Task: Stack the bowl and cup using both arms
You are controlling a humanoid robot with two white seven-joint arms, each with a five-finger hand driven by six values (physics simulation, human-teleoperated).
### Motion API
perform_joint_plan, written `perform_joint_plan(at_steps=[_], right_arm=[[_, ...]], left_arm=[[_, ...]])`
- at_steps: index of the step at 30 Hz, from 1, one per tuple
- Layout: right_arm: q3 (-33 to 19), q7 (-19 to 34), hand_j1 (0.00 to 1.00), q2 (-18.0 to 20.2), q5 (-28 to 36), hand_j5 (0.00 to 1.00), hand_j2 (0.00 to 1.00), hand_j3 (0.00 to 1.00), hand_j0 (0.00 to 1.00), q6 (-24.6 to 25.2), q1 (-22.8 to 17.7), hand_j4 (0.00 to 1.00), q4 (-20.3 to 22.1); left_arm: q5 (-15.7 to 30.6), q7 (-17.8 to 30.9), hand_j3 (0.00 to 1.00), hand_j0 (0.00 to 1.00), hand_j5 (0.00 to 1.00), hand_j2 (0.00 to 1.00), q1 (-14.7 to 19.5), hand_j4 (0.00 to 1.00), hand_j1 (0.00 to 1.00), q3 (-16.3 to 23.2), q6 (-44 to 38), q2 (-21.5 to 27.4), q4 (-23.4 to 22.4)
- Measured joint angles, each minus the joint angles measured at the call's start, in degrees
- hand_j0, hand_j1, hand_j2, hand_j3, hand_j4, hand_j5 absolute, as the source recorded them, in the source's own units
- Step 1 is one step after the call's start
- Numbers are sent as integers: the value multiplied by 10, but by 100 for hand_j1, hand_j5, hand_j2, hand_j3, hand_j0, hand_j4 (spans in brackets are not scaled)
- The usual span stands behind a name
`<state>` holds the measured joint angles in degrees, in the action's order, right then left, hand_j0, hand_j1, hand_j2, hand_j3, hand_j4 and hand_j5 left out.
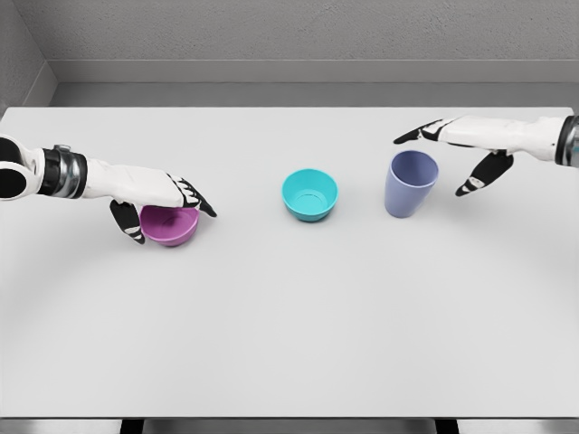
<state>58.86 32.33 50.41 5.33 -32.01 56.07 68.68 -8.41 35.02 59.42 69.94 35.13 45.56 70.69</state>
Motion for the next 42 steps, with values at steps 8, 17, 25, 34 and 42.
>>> perform_joint_plan(at_steps=[8,17,25,34,42], right_arm=[[1,0,100,-7,-2,100,100,100,100,0,-2,100,-6],[2,2,100,-18,-3,100,100,100,100,-1,-3,100,-7],[2,2,100,-22,-3,100,100,100,100,0,-5,100,-7],[4,2,100,-36,-6,100,100,100,100,0,-8,100,-25],[12,2,100,-46,-9,100,100,100,100,0,-7,100,-37]], left_arm=[[-1,0,88,88,88,88,-1,88,88,-1,0,0,-4],[0,0,82,82,82,82,-2,82,82,-2,0,0,-4],[2,0,78,78,78,78,0,78,78,-11,0,0,-2],[2,0,76,76,76,76,16,76,76,-20,0,-1,3],[-1,0,75,75,75,75,34,75,75,-20,0,-22,5]])
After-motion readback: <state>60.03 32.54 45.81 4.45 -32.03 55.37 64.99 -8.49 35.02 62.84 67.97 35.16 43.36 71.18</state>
